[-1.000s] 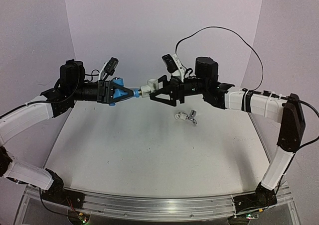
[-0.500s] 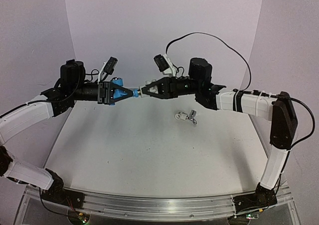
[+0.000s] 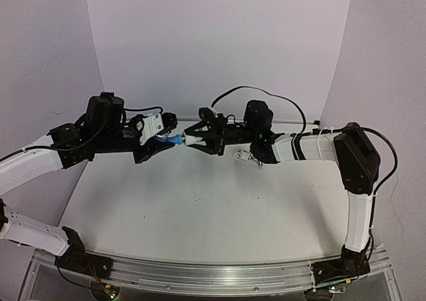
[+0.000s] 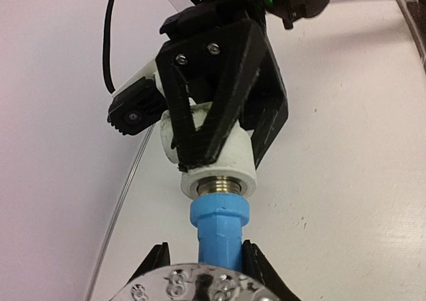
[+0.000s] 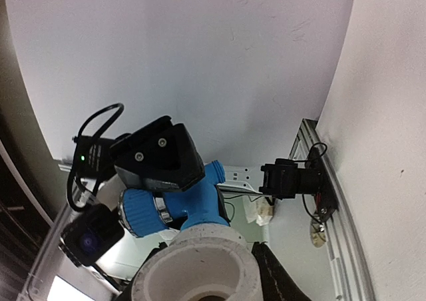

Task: Install the water faucets
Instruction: Screw the adaptor onto the water faucet.

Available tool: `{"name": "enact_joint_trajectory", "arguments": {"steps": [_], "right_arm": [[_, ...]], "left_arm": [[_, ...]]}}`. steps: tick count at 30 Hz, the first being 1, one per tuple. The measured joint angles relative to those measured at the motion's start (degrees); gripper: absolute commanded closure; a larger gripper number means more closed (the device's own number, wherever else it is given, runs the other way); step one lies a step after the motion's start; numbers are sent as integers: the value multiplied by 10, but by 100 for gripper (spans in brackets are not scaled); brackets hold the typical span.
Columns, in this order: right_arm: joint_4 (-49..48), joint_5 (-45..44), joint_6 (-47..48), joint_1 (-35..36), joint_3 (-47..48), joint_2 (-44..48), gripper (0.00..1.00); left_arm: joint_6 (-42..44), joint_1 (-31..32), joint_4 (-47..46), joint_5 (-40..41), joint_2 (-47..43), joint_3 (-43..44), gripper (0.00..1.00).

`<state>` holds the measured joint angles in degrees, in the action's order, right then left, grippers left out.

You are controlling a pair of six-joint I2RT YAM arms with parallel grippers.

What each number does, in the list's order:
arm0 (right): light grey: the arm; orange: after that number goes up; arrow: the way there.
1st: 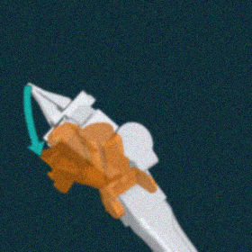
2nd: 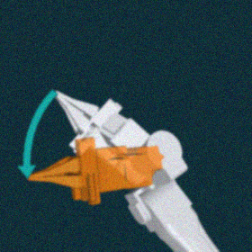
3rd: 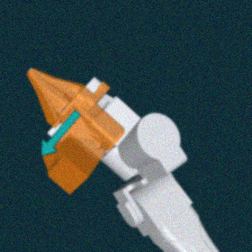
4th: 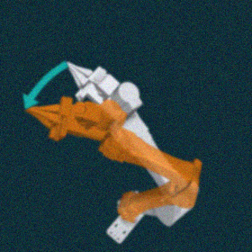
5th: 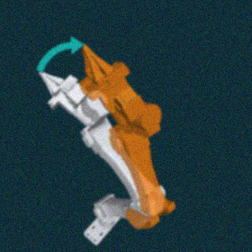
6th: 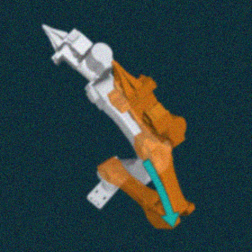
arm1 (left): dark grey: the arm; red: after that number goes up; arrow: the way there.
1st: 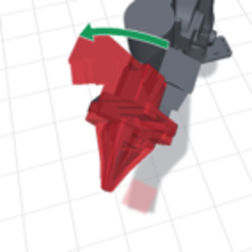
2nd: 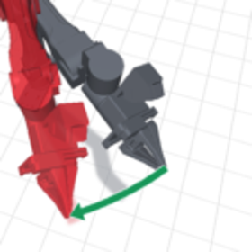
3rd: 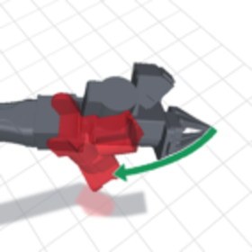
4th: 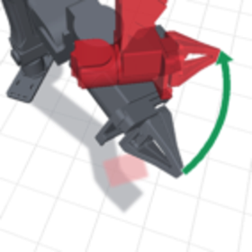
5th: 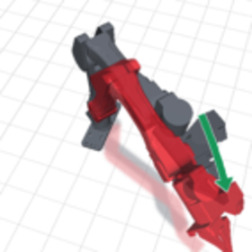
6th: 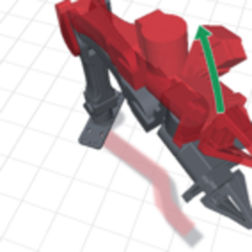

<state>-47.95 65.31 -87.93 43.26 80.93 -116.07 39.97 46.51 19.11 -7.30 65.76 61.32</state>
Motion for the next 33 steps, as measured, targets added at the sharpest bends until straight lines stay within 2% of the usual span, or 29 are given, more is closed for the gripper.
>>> {"name": "enact_joint_trajectory", "arguments": {"steps": [1,5,7,10,18,21,24,26,29,33], "right_arm": [[-8,-8,-21,2,-9,0,73],[-26,-30,-56,7,-23,0,38],[-20,-46,-56,6,-26,1,27],[-10,-61,-27,-10,-53,6,21],[27,-62,173,-58,-130,55,18],[110,-69,336,-53,-135,108,16],[254,-108,565,-39,-118,185,15],[313,-132,694,-30,-102,229,15],[366,-151,850,-19,-83,279,16],[414,-153,992,-9,-42,286,19]], "left_arm": [[15,2,5,6,0,-1,100],[31,4,20,14,-9,-4,100],[31,9,19,14,-18,-10,100],[-1,17,19,15,-44,-30,100],[-167,8,19,1,-99,-52,100],[-254,-26,20,-43,-101,-46,100],[-351,-86,20,-122,-96,-34,100],[-408,-115,18,-168,-89,-24,100],[-484,-130,13,-239,-72,-11,100],[-561,-130,-6,-350,-23,12,100]]}}
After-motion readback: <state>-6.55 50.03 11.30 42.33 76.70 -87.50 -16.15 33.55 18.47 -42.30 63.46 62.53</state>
